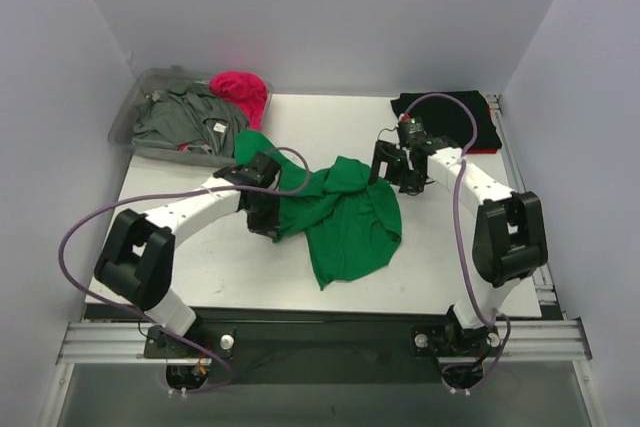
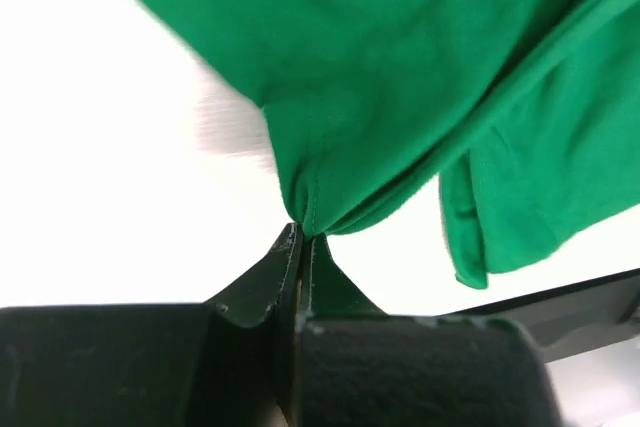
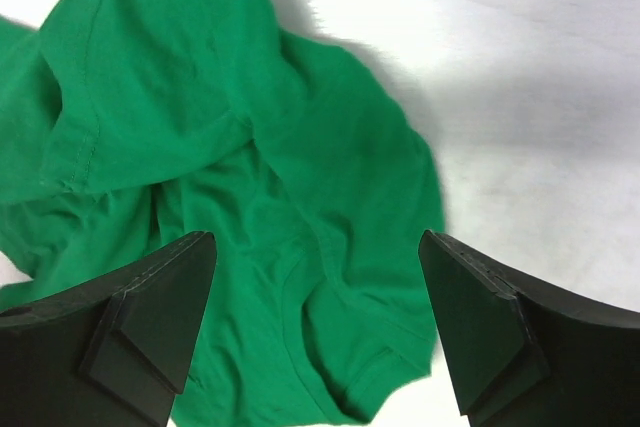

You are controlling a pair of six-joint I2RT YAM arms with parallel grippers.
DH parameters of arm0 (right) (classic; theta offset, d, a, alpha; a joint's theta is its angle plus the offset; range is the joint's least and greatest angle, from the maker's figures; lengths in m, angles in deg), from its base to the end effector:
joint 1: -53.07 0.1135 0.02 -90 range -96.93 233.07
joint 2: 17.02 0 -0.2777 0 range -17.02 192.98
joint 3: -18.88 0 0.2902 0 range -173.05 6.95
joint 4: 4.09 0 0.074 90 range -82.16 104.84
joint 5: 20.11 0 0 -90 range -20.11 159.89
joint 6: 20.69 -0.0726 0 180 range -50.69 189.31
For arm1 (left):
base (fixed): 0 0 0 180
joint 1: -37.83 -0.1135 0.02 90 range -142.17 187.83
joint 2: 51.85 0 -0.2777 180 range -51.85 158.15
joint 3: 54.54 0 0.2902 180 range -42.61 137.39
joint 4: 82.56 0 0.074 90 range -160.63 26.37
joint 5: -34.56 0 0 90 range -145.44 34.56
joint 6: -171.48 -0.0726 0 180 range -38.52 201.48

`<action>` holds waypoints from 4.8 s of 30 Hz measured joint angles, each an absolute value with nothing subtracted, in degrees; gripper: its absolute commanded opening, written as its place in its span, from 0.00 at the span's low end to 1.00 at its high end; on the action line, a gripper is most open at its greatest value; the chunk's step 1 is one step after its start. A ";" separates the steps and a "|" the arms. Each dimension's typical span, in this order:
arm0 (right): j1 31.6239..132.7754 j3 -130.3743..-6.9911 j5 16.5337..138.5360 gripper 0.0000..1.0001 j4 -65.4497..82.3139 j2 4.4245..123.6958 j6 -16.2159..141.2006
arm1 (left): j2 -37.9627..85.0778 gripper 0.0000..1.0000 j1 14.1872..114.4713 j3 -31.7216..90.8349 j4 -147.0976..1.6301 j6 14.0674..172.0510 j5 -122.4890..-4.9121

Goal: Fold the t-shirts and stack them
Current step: Flatten out the tshirt

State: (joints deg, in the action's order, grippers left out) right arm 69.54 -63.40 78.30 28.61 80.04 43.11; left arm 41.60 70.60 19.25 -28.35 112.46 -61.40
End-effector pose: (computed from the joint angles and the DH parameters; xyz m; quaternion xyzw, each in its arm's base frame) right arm 0.4125 0.1330 0.2076 0.0523 0.9283 0.1952 0.3120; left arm 0.2907 -0.1961 0.1526 0.0227 0.9885 -0.1177 0.0918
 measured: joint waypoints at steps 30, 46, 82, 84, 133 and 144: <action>58.70 -86.67 84.42 0.00 33.25 94.15 45.65 | 38.02 0.00 45.75 39.54 -24.94 108.77 -62.12; 58.33 -63.55 85.62 0.73 32.46 60.28 51.64 | 11.29 0.00 40.94 17.81 -31.89 115.32 -60.11; 78.72 -82.72 80.68 0.60 31.08 100.73 59.31 | 12.79 0.00 41.05 5.55 -29.07 116.70 -68.17; 79.22 -83.02 80.57 0.59 31.06 102.00 59.50 | 12.79 0.00 41.05 5.55 -29.03 116.57 -68.17; 69.54 -80.25 73.31 0.00 35.91 72.32 52.62 | 20.18 0.00 42.32 19.03 -27.10 109.38 -59.91; 68.62 -96.62 60.27 0.00 37.31 58.51 58.35 | 20.75 0.00 44.09 45.85 -33.83 107.81 -58.73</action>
State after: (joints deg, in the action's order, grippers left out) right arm 68.62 -96.62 60.27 37.31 58.51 58.35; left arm 20.75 44.09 45.85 -33.83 107.81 -58.73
